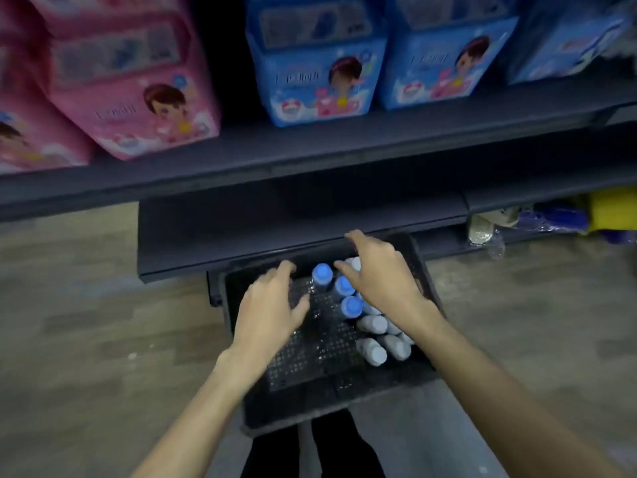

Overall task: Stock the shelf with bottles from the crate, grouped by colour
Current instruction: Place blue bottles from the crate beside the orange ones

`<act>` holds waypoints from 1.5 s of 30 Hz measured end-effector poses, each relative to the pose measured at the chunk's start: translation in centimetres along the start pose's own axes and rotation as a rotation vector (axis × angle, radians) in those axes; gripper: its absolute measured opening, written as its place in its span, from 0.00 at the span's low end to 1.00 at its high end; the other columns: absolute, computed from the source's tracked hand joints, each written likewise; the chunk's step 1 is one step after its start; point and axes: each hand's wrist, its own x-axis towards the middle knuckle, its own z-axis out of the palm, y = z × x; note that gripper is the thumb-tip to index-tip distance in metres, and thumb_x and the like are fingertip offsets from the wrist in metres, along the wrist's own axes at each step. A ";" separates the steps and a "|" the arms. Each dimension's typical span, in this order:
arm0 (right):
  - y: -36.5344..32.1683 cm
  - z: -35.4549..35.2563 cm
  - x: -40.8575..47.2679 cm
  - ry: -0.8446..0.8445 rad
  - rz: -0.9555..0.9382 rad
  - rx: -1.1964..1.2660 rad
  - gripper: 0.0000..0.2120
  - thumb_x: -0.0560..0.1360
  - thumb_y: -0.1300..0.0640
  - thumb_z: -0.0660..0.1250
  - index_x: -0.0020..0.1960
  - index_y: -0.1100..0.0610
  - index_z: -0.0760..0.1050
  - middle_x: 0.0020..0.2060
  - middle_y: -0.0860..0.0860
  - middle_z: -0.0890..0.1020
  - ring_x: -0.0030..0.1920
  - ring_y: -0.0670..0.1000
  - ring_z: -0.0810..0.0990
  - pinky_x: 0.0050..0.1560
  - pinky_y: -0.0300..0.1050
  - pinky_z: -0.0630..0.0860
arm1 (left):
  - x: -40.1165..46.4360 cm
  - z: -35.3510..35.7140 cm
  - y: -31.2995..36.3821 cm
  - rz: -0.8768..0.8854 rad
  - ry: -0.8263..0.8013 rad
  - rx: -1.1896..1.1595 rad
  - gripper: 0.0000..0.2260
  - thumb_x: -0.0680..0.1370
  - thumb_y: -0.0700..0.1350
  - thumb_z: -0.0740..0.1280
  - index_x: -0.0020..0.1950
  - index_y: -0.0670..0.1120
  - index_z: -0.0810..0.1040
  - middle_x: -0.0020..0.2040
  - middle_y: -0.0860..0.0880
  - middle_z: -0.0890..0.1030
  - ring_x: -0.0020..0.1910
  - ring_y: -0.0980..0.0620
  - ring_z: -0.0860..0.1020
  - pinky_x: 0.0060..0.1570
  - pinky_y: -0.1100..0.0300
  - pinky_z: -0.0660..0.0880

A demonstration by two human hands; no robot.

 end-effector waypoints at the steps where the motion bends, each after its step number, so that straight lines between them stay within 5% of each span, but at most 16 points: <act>1: 1.3 2.3 0.3 -0.038 0.024 -0.002 0.24 0.79 0.47 0.67 0.70 0.56 0.68 0.53 0.56 0.80 0.53 0.58 0.80 0.43 0.49 0.73 | 0.0 1.9 -1.0 -0.014 -0.038 0.003 0.18 0.73 0.50 0.71 0.60 0.47 0.73 0.49 0.49 0.80 0.48 0.48 0.80 0.46 0.51 0.77; 10: 6.4 18.4 6.2 -0.214 0.115 0.012 0.23 0.78 0.54 0.66 0.71 0.56 0.66 0.60 0.58 0.76 0.58 0.62 0.77 0.49 0.52 0.75 | 2.2 14.1 -7.3 -0.086 -0.202 0.051 0.20 0.76 0.51 0.68 0.65 0.48 0.70 0.53 0.49 0.80 0.52 0.46 0.79 0.57 0.48 0.73; 21: 5.8 23.3 11.5 -0.237 0.103 -0.253 0.21 0.79 0.53 0.66 0.68 0.61 0.67 0.59 0.59 0.77 0.56 0.63 0.79 0.46 0.52 0.74 | 2.4 16.3 -10.8 -0.149 -0.240 0.078 0.20 0.76 0.53 0.66 0.66 0.52 0.68 0.54 0.52 0.80 0.55 0.48 0.79 0.58 0.50 0.71; 30: 3.6 15.3 7.9 -0.131 0.029 -0.044 0.20 0.69 0.53 0.71 0.60 0.53 0.76 0.52 0.53 0.80 0.53 0.57 0.79 0.47 0.48 0.71 | 3.9 15.0 -10.3 -0.225 -0.328 -0.137 0.23 0.75 0.47 0.70 0.67 0.49 0.65 0.53 0.47 0.80 0.53 0.44 0.79 0.51 0.49 0.77; 35: 0.8 10.0 4.6 -0.012 -0.097 0.059 0.20 0.65 0.51 0.72 0.57 0.50 0.78 0.49 0.47 0.81 0.49 0.51 0.79 0.47 0.47 0.74 | 5.6 15.0 -9.6 -0.162 -0.227 -0.219 0.35 0.72 0.44 0.74 0.74 0.49 0.61 0.65 0.47 0.71 0.61 0.44 0.74 0.55 0.50 0.74; 40: -2.3 4.4 2.1 0.054 -0.137 0.189 0.22 0.61 0.44 0.68 0.55 0.46 0.76 0.43 0.42 0.83 0.44 0.48 0.82 0.48 0.50 0.78 | 5.2 12.7 -8.3 -0.100 -0.084 -0.512 0.23 0.68 0.49 0.75 0.60 0.52 0.73 0.53 0.53 0.80 0.51 0.52 0.80 0.50 0.48 0.77; 45: -3.6 -1.9 0.3 0.010 -0.185 0.487 0.23 0.66 0.56 0.79 0.56 0.53 0.71 0.50 0.42 0.83 0.47 0.42 0.83 0.52 0.41 0.80 | 4.2 6.1 -5.7 0.013 -0.154 -0.535 0.27 0.64 0.48 0.78 0.61 0.53 0.76 0.49 0.58 0.82 0.49 0.58 0.80 0.48 0.56 0.78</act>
